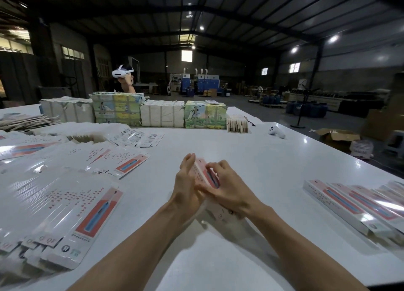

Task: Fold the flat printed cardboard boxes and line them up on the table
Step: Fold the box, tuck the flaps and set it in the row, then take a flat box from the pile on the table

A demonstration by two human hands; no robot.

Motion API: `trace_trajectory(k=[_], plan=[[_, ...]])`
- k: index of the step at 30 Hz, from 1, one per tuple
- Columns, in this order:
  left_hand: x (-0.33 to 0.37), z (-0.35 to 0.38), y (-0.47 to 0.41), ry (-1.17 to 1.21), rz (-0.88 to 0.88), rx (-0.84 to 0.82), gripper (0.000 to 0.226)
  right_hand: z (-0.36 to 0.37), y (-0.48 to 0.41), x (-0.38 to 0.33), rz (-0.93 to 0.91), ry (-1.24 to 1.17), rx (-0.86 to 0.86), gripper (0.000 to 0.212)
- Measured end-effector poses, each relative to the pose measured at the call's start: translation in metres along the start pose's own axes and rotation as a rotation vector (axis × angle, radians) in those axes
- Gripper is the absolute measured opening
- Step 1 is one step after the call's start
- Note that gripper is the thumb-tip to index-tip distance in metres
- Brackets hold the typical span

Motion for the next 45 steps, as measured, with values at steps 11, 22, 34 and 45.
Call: trace_trajectory(k=[11, 22, 34, 45], plan=[[-0.011, -0.006, -0.002, -0.232, -0.023, 0.056, 0.029, -0.081, 0.033, 0.063, 0.313, 0.596, 0.161, 0.027], [-0.005, -0.003, 0.005, -0.485, 0.036, -0.038, 0.026, -0.133, 0.095, 0.128, 0.536, 0.904, 0.200, 0.037], [0.001, 0.003, 0.008, -0.713, 0.062, -0.126, 0.024, -0.116, 0.060, 0.098, 0.391, 0.925, 0.227, 0.027], [0.114, -0.060, 0.020, -1.865, -0.092, 0.013, 0.027, 0.020, -0.016, 0.003, 0.052, 0.487, 0.157, 0.015]])
Point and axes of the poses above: each hand's wrist, its own y-axis away from the middle knuckle, its own z-axis out of the palm, x = y × z, the point moved 4 cm from there along -y, towards the middle knuckle, and after that the axes turned 11 degrees about z, right-handed, at the moved point
